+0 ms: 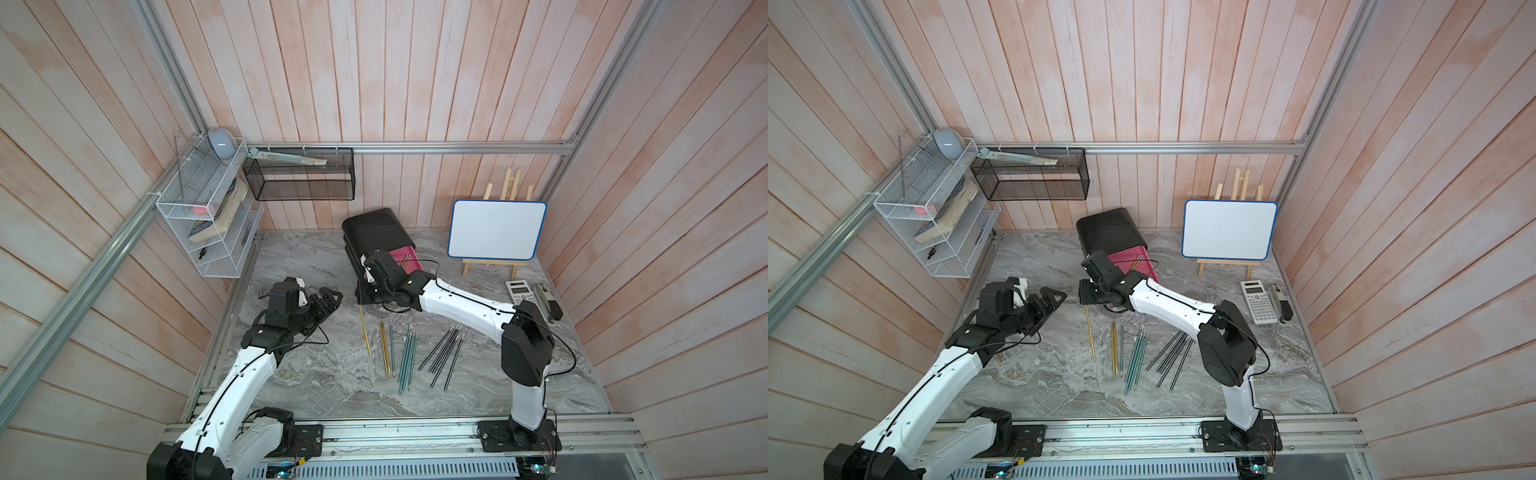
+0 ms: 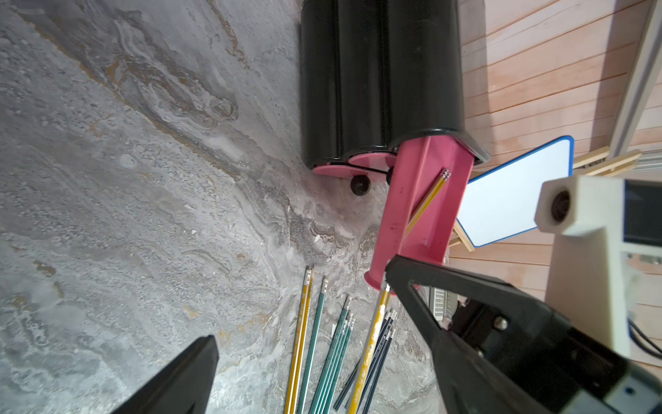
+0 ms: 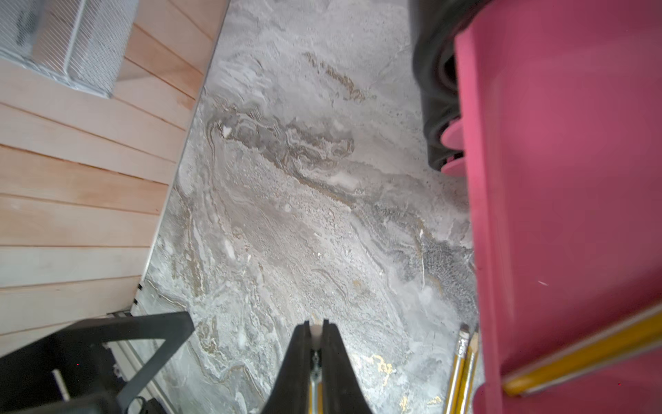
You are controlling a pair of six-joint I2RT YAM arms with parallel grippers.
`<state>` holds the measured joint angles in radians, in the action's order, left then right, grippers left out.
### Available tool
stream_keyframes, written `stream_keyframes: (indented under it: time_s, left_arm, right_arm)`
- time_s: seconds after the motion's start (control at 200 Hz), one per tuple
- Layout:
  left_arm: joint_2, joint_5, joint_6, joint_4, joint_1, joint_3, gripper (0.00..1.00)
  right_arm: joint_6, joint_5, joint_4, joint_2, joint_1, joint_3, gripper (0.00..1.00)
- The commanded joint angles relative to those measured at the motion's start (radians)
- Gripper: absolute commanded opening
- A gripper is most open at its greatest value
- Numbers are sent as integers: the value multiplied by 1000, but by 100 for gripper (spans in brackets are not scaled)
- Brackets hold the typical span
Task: Please place the pencils in the drawer according to their color
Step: Pick up the pencil from the center of the board, then place the pencil in the drawer.
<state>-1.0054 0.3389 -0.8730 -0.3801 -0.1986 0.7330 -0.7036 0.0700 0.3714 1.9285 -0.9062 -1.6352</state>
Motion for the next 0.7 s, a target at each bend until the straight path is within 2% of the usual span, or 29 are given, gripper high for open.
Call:
stream_keyframes:
  time_s: [0.0,0.41,0.695]
  left_arm:
    - [-22,-13,-12,14,-25,52,99]
    - [-163,-34,-20,35,-119,197,100]
    - [-279,-45,0,37,-177,317,100]
  right_arm:
    - [-47,33,-55,-50,42,13,0]
    - [-128,68,-173,-136,191,118,0]
    - [-201,13,-268,-193,285,204,0]
